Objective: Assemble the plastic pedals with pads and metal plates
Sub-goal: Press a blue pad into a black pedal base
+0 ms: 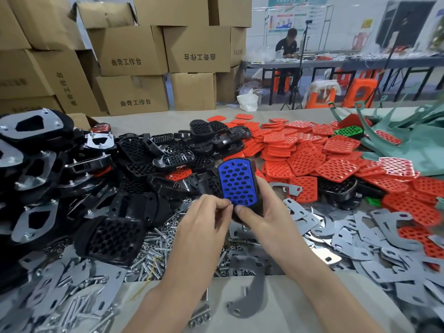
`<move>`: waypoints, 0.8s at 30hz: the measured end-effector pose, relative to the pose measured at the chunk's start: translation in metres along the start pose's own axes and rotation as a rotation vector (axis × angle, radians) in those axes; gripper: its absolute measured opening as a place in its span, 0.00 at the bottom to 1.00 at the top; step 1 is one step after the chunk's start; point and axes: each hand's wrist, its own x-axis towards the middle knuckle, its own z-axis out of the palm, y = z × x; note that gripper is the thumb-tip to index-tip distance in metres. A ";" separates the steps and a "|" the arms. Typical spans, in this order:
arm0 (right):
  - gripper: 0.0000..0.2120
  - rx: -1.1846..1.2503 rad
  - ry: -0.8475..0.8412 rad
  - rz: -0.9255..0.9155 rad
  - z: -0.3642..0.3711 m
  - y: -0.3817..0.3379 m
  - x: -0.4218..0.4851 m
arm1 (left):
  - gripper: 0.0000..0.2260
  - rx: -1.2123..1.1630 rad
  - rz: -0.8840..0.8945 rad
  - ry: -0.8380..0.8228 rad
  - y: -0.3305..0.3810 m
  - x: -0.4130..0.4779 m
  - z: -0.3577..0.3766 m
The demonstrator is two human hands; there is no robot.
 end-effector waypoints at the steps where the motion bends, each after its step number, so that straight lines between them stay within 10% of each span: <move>1: 0.24 -0.007 0.004 -0.001 0.001 0.000 0.000 | 0.01 -0.018 -0.010 0.001 -0.001 0.001 0.000; 24: 0.25 -0.027 0.033 -0.008 0.006 -0.001 -0.004 | 0.07 -0.468 -0.305 -0.143 -0.010 0.016 -0.006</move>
